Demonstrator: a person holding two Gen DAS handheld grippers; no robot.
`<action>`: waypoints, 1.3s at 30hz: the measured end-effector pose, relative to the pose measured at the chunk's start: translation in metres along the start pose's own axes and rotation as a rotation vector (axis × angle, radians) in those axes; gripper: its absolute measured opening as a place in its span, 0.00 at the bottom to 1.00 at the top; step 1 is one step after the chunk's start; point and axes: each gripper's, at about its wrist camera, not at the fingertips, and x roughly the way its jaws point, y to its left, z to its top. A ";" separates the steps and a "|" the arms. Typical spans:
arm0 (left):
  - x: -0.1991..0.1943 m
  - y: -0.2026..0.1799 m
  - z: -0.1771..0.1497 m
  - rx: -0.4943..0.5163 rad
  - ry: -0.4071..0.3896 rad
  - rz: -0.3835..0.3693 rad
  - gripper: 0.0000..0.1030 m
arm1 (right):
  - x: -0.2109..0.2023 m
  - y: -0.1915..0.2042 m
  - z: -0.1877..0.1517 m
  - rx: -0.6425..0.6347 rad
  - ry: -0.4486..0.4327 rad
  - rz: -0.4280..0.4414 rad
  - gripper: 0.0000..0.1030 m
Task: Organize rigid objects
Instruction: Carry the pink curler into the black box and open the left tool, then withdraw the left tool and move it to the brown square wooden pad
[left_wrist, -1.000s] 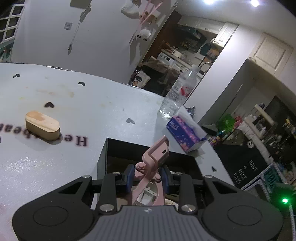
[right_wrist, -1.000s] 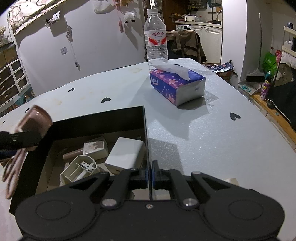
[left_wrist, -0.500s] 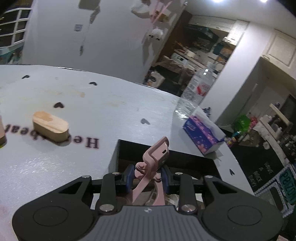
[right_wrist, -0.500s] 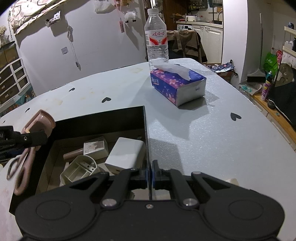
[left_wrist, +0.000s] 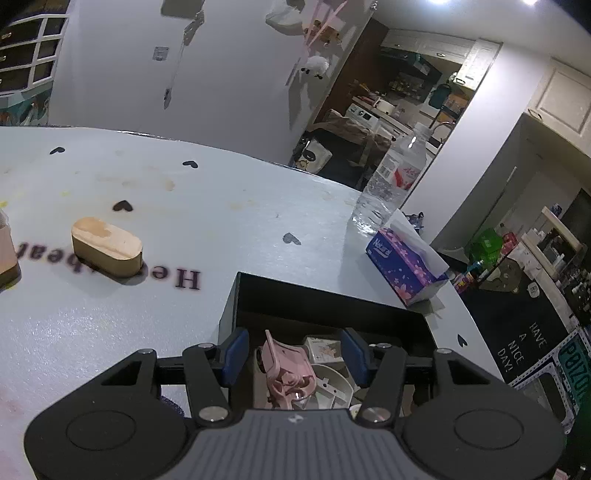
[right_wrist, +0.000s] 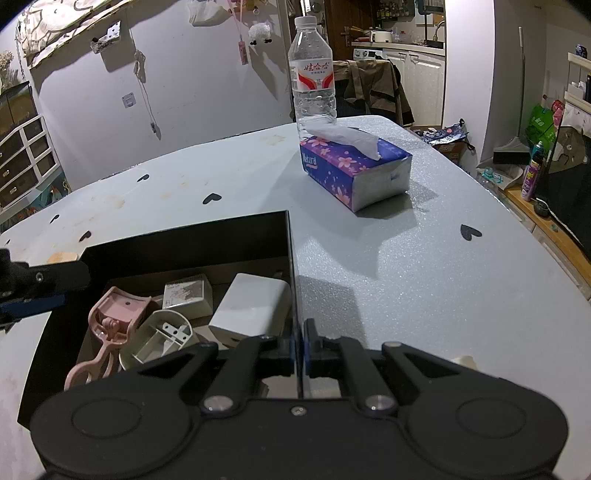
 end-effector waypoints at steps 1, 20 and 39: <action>0.000 0.000 0.000 0.004 0.002 -0.001 0.54 | 0.000 0.000 0.000 0.000 0.000 0.000 0.05; 0.009 -0.010 -0.006 0.357 0.038 0.085 0.97 | 0.000 0.000 0.000 0.000 0.001 0.002 0.05; 0.041 0.015 0.005 0.357 0.197 0.157 0.97 | 0.001 0.002 0.000 0.003 0.001 0.004 0.05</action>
